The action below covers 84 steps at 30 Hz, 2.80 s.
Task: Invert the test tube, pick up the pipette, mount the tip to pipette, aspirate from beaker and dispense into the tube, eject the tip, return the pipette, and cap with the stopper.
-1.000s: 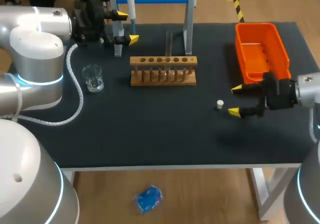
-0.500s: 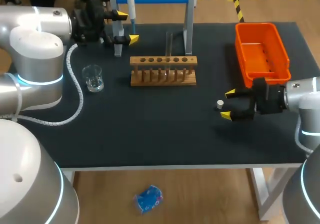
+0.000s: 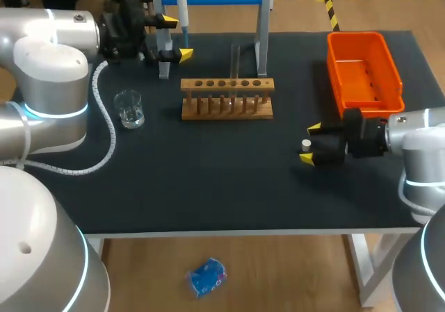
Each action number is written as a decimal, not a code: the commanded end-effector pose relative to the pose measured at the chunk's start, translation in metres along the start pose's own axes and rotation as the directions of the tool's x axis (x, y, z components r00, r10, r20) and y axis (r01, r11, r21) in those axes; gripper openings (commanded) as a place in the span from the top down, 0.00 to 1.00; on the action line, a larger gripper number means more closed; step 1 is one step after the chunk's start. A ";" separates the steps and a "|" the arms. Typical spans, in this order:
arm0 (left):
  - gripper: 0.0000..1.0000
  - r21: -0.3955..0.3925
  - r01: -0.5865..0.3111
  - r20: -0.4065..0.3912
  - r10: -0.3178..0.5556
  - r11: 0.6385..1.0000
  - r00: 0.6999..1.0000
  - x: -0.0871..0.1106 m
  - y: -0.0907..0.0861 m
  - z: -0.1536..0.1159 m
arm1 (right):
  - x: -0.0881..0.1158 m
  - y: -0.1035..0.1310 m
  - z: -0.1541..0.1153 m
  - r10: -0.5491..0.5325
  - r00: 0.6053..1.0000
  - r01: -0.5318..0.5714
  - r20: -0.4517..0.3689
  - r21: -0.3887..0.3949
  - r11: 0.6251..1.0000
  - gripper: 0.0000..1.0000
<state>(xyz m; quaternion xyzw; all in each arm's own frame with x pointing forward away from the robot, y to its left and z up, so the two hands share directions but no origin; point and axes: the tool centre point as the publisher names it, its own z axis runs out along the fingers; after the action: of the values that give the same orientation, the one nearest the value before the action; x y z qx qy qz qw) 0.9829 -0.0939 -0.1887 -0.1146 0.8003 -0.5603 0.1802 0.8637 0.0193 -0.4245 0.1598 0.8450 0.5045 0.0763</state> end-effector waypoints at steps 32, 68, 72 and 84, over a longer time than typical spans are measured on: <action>0.00 0.005 -0.001 0.004 0.001 1.000 1.000 0.001 0.001 0.001 | -0.006 -0.004 0.010 0.006 1.000 -0.006 0.026 0.003 1.000 0.56; 0.00 0.005 -0.001 0.004 0.001 1.000 1.000 0.001 0.001 0.001 | -0.010 0.091 -0.040 -0.063 0.995 0.062 0.078 0.017 0.998 1.00; 0.00 0.005 -0.001 0.004 0.001 1.000 1.000 0.001 0.001 0.001 | -0.016 0.140 -0.055 -0.084 0.994 0.083 0.067 0.008 0.996 1.00; 0.00 0.005 -0.001 0.004 0.001 1.000 1.000 0.001 0.001 0.001 | -0.020 0.237 -0.068 -0.053 0.998 0.055 0.037 -0.050 0.997 1.00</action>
<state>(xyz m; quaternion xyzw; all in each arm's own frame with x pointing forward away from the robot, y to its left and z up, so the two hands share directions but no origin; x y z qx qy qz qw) 0.9830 -0.0940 -0.1886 -0.1147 0.8003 -0.5603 0.1802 0.9103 0.0615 -0.1965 0.1440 0.8303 0.5263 0.1135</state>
